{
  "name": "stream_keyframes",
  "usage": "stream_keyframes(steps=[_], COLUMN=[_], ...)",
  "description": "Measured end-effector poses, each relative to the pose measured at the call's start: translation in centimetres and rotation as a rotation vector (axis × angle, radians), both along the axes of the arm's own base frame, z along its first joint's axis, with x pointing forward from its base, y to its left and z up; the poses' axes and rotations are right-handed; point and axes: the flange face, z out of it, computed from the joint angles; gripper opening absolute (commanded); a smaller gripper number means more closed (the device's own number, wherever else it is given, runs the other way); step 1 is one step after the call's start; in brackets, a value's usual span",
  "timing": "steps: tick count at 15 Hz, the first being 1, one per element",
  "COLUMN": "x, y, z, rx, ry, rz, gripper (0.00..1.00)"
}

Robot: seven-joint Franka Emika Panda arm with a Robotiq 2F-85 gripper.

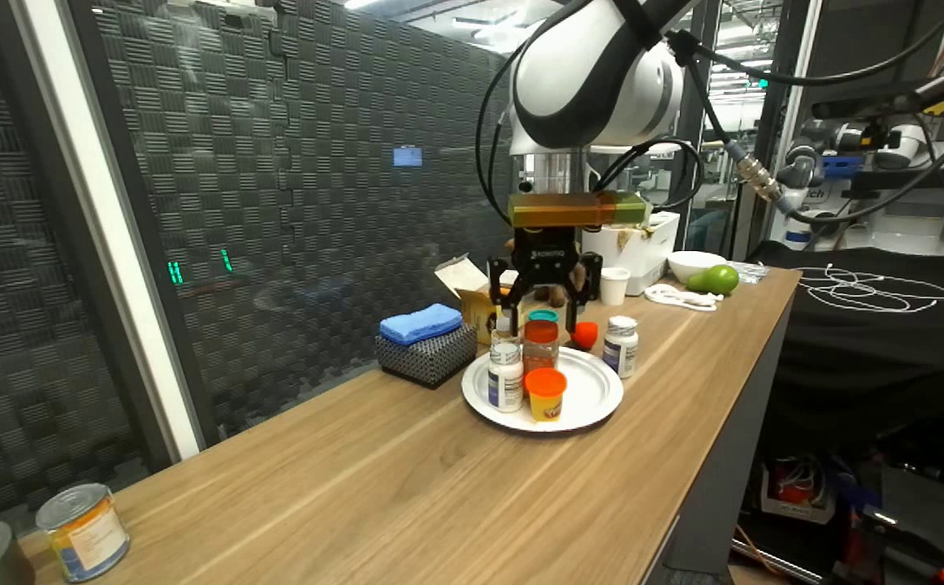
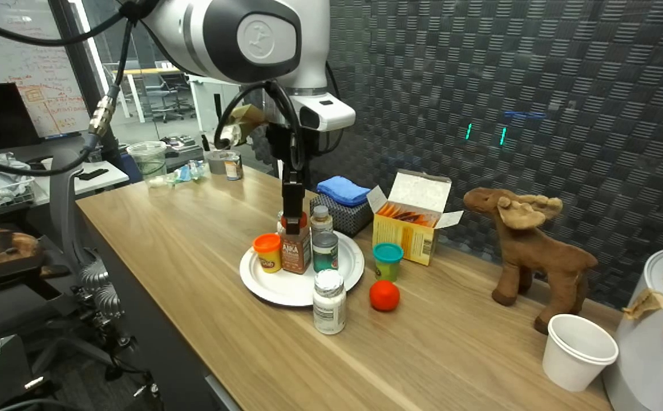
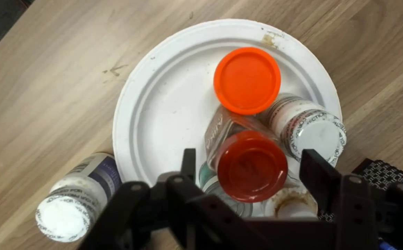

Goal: Put the objects on the table onto the tray

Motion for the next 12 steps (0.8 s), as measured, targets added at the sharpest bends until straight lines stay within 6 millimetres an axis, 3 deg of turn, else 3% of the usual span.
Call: stream_keyframes(steps=[5,9,12], x=[-2.5,-5.5,-6.8], y=[-1.9,-7.1,-11.6], z=[3.7,5.5,4.8], rx=[-0.003,-0.001,-0.002], ry=[-0.068,-0.105,-0.088], rz=[-0.036,-0.14,-0.227], gripper=[1.0,1.0,1.0])
